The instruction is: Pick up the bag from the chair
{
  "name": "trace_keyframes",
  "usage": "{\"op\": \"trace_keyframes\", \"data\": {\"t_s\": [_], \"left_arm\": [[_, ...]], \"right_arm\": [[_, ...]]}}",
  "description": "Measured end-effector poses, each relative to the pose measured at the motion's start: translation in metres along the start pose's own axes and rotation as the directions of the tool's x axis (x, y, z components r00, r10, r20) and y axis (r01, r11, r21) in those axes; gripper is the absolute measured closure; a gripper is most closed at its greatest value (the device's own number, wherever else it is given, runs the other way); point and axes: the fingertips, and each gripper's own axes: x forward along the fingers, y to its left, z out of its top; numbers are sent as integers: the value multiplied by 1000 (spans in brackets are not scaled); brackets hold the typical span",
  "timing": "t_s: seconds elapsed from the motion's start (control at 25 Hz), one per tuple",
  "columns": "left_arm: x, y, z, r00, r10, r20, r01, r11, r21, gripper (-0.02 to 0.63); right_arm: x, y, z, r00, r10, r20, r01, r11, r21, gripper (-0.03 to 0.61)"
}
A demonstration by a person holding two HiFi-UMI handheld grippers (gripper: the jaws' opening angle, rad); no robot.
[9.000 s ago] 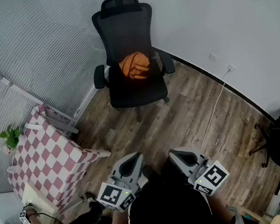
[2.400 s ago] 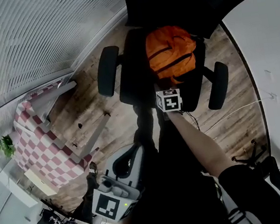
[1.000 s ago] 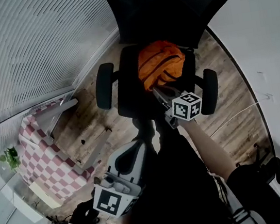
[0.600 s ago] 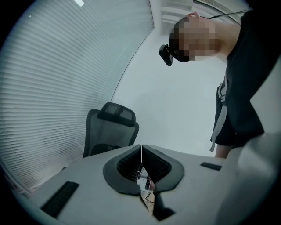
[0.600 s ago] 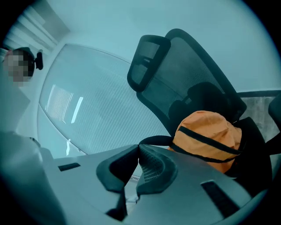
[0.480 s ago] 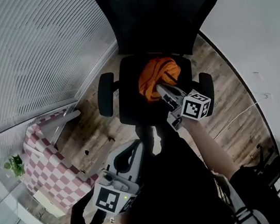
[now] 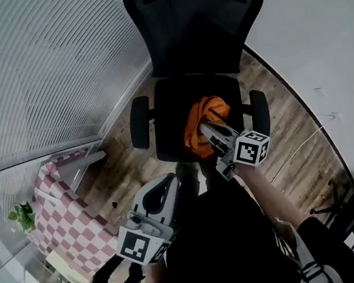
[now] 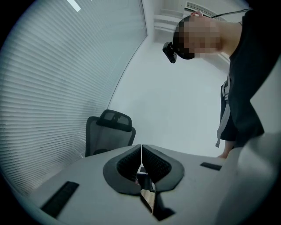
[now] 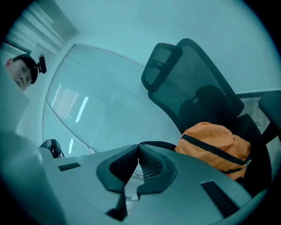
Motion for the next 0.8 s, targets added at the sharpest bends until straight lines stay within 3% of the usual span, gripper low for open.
{"op": "trace_keyframes", "data": {"t_s": [0.4, 0.68, 0.8], "left_arm": [[-75, -10, -8, 987, -156, 32, 154, 986, 65, 580], [-96, -19, -17, 961, -276, 35, 274, 960, 53, 580], [-98, -32, -25, 951, -308, -8, 308, 949, 71, 580]], "right_arm": [[-53, 78, -35, 988, -61, 145, 69, 996, -55, 555], [-102, 134, -66, 949, -65, 310, 71, 997, -8, 555], [-123, 141, -76, 933, -108, 343, 116, 993, -5, 555]]}}
